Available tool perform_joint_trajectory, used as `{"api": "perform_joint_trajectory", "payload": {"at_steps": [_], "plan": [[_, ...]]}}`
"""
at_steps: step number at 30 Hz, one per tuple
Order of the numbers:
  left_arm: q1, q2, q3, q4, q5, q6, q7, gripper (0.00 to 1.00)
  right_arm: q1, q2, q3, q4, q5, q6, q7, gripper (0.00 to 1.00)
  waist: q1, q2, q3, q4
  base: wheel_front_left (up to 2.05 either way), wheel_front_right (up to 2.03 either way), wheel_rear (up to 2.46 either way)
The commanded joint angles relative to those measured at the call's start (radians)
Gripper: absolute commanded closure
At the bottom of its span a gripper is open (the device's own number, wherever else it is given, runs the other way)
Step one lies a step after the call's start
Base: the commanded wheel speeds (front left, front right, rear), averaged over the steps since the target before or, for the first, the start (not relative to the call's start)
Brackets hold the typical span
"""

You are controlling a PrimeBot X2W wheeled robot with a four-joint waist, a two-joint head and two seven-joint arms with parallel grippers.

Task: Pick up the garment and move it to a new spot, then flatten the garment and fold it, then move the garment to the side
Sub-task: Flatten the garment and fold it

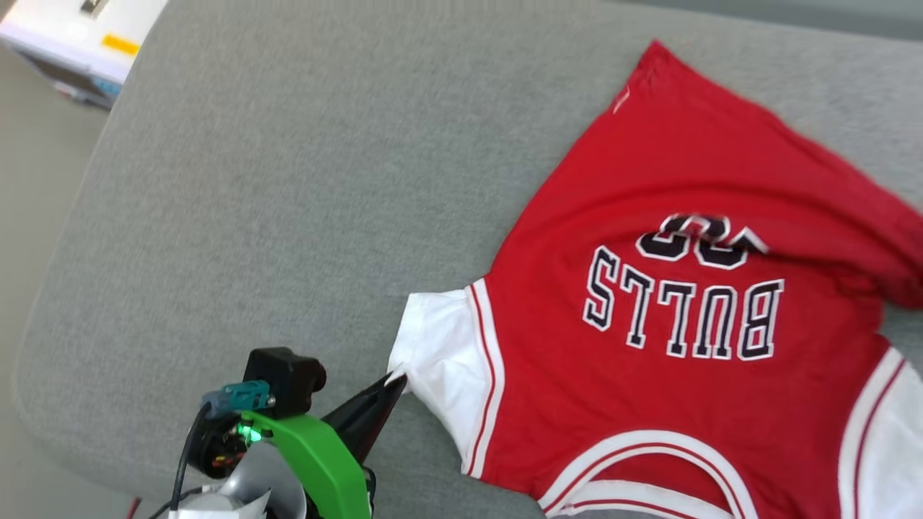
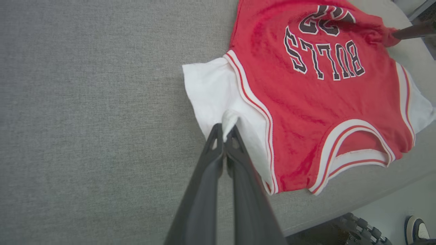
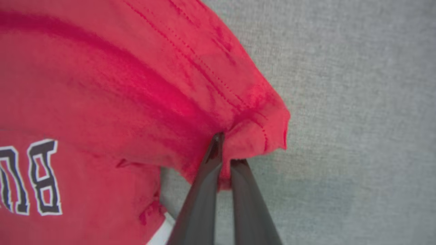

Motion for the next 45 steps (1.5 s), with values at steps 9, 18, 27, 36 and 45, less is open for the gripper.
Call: {"api": "perform_joint_trajectory", "payload": {"at_steps": [9, 18, 27, 36, 45], "plan": [[0.054, 0.005, 0.018, 0.012, -0.026, 0.027, -0.040, 1.00, 0.285, 0.047, -0.118, -0.176, 0.048, -0.001, 0.001, 1.00, 0.0001, -0.0001, -0.181, -0.139, 0.00, 0.00, 0.00], [0.070, -0.013, 0.015, 0.021, -0.032, 0.032, -0.061, 1.00, 0.527, 0.145, -0.220, -0.322, 0.018, -0.001, 0.021, 1.00, 0.0001, -0.0001, -0.206, -0.155, 0.00, 0.00, 0.00], [0.058, -0.024, 0.011, 0.033, -0.030, 0.022, -0.068, 1.00, 0.572, 0.186, -0.220, -0.352, 0.011, -0.001, -0.001, 0.00, 0.0001, -0.0001, -0.198, -0.158, 0.00, 0.00, 0.00], [0.047, -0.021, 0.006, 0.025, -0.021, 0.014, -0.070, 1.00, 0.471, 0.106, -0.179, -0.524, 0.066, -0.001, 0.084, 0.00, 0.0001, -0.0001, -0.179, -0.120, 0.00, 0.00, 0.00], [-0.004, -0.041, -0.011, -0.001, 0.012, 0.000, -0.068, 1.00, 0.215, 0.107, -0.077, -0.553, 0.024, -0.001, 0.174, 0.00, 0.0001, -0.0001, -0.066, -0.016, 0.00, 0.00, 0.00]]}}
